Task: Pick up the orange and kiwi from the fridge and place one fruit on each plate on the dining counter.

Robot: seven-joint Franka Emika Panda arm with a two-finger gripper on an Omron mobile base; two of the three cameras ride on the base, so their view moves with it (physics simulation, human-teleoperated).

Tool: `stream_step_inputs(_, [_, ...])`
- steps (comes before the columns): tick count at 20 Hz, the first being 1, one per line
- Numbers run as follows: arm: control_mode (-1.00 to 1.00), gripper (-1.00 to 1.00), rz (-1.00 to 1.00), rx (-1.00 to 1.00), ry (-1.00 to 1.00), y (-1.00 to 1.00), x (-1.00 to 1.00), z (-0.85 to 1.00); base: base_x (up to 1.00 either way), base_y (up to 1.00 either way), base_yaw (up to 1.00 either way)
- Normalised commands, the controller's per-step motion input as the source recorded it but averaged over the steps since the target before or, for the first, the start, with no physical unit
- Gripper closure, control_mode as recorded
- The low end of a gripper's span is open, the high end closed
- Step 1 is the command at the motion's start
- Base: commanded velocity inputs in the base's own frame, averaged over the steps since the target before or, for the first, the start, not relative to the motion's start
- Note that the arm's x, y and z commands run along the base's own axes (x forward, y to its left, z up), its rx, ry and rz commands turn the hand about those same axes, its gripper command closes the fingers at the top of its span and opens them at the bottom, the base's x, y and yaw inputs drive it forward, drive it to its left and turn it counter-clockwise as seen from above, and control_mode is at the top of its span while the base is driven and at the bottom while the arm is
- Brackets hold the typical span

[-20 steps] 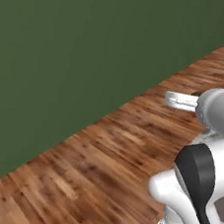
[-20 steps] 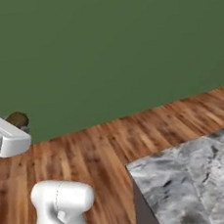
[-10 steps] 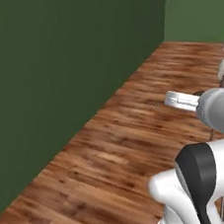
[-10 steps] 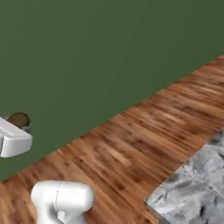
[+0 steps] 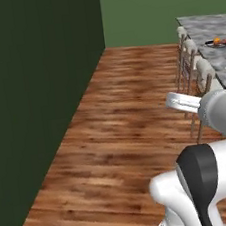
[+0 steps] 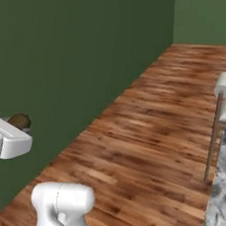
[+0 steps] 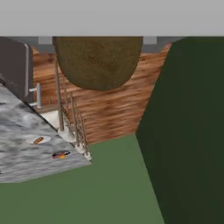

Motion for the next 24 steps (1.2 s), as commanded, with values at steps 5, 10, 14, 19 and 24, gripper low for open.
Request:
stream_step_inputs(5, [1.00, 1.00, 0.00, 0.00, 0.00, 0.00, 0.00, 0.00, 0.95, 0.59, -0.54])
stream_step_inputs(10, [1.00, 1.00, 0.00, 0.00, 0.00, 0.00, 0.00, 0.00, 0.96, 0.50, -0.54])
stream_step_inputs(14, [1.00, 1.00, 0.00, 0.00, 0.00, 0.00, 0.00, 0.00, 0.92, 0.48, -0.55])
stream_step_inputs(19, [1.00, 1.00, 0.00, 0.00, 0.00, 0.00, 0.00, 0.00, 0.84, 0.41, -0.60])
stream_step_inputs(24, [1.00, 1.00, 0.00, 0.00, 0.00, 0.00, 0.00, 0.00, 0.83, 0.42, -0.61])
